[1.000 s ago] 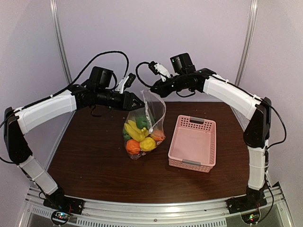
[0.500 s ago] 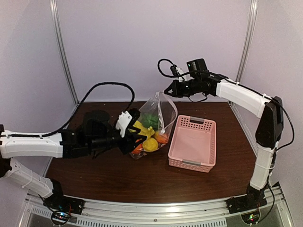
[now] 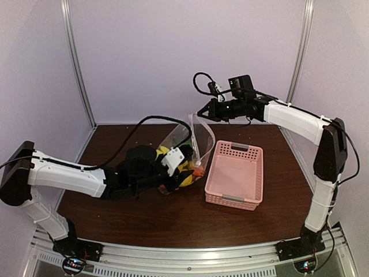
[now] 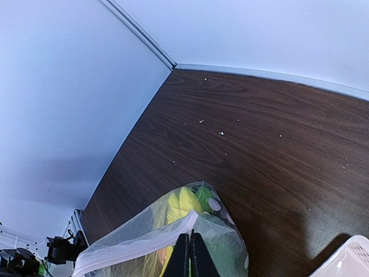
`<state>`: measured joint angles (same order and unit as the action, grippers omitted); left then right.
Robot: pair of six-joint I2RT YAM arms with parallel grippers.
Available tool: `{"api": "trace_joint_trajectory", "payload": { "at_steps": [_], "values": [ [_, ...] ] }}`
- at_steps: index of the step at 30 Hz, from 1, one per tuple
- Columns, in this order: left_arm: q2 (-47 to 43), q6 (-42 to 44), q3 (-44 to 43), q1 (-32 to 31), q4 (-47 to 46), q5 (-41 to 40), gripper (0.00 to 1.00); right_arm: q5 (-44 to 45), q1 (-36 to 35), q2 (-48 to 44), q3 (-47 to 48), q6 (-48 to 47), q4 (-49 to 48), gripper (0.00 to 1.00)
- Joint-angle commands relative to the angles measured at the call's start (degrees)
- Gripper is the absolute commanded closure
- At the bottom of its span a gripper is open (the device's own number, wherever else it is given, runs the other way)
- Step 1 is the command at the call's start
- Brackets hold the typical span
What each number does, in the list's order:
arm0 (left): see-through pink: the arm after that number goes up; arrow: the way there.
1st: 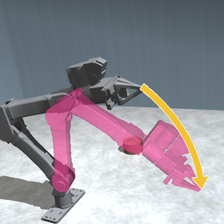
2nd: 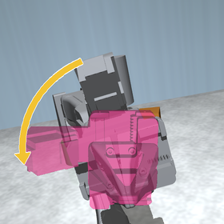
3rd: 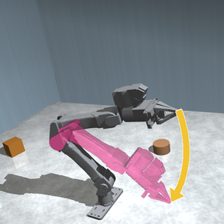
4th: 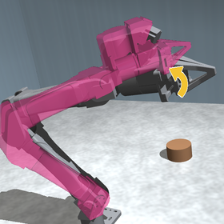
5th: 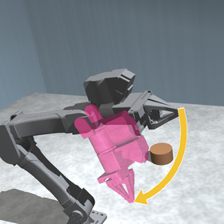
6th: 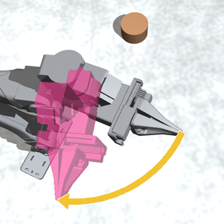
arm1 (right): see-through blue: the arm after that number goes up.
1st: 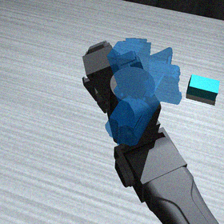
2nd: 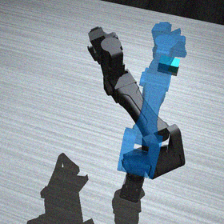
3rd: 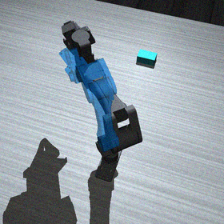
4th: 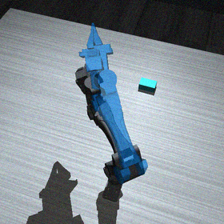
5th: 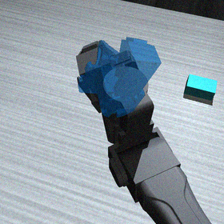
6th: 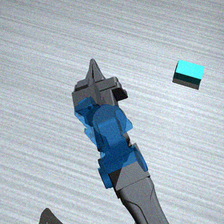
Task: Place the food in the zip-top bag and seal the zipper
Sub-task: Pass from the right arm to the left
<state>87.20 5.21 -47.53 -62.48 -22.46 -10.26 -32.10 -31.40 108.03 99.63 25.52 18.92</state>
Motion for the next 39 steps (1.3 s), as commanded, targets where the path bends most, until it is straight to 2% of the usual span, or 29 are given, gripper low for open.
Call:
{"api": "trace_joint_trajectory", "payload": {
  "at_steps": [1,10,15,18,27,32,39],
  "values": [
    [2.2,4.6,-2.8,-0.5,-7.4,-3.3,0.55,-2.7,0.6,-2.3,-1.1,2.8,-2.9,0.96],
    [7.3,6.8,-5.8,-0.7,-7.2,-2.0,0.61,-4.5,1.7,-2.7,-2.4,4.6,-4.9,0.96],
    [6.4,10.5,-3.6,-2.6,-8.5,-3.5,0.54,-5.4,2.2,-2.4,-2.7,5.4,-5.6,0.96],
    [7.1,11.2,-2.9,-3.3,-9.6,-6.5,0.53,-5.6,2.3,-2.5,-2.9,5.7,-6.0,0.96],
    [15.2,10.7,-6.7,-3.7,-18.1,-17.3,0.6,-5.1,2.7,-3.3,-3.8,5.6,-6.1,0.96],
    [17.7,12.3,-7.6,-3.7,-22.4,-19.3,0.65,-5.4,2.8,-3.4,-4.5,6.1,-6.9,0.96],
    [18.7,12.6,-8.5,-3.7,-25.8,-18.8,0.66,-5.7,2.8,-3.5,-4.7,6.4,-7.1,0.96]
  ]
}}
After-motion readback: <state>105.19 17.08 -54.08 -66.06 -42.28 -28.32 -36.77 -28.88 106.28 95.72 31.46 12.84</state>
